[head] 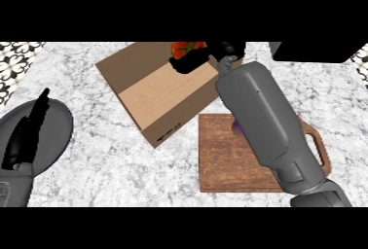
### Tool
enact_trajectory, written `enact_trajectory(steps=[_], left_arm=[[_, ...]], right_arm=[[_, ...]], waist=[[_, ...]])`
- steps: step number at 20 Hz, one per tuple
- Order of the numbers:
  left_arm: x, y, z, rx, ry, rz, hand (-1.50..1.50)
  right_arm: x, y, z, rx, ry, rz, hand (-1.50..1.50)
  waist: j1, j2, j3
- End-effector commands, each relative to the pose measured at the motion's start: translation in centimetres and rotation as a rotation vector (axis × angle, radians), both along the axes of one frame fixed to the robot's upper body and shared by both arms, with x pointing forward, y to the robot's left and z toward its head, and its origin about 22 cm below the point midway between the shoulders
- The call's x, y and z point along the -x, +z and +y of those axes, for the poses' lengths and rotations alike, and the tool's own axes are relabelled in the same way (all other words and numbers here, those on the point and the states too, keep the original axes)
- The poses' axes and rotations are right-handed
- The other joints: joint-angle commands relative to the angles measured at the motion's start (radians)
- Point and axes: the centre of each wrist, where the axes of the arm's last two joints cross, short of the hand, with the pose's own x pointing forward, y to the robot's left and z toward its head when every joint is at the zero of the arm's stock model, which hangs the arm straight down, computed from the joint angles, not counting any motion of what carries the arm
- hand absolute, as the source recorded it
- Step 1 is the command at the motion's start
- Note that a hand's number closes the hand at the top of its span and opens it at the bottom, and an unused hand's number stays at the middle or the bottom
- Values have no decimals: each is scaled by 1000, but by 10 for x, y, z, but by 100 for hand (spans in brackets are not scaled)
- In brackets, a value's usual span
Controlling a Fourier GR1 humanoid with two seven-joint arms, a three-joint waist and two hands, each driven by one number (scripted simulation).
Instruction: Pick the tomato from the cutting board and place it in the cardboard box
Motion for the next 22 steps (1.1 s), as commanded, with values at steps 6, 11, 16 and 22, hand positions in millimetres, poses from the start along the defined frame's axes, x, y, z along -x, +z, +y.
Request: enact_trajectory(steps=[6,11,16,22], left_arm=[[3,-10,-21,-1,-37,-9,0],[-9,5,-23,10,-78,-23,0],[-14,13,-16,-22,-70,-34,0],[-21,10,-25,-2,-98,-28,0]], right_arm=[[-30,-18,19,-25,-49,62,150],[-34,-30,23,18,-160,79,150],[-38,-40,14,-86,-204,240,-150],[-39,-49,10,-165,-169,188,-150]], waist=[[47,15,0],[75,22,-1],[86,31,0],[96,39,0]])
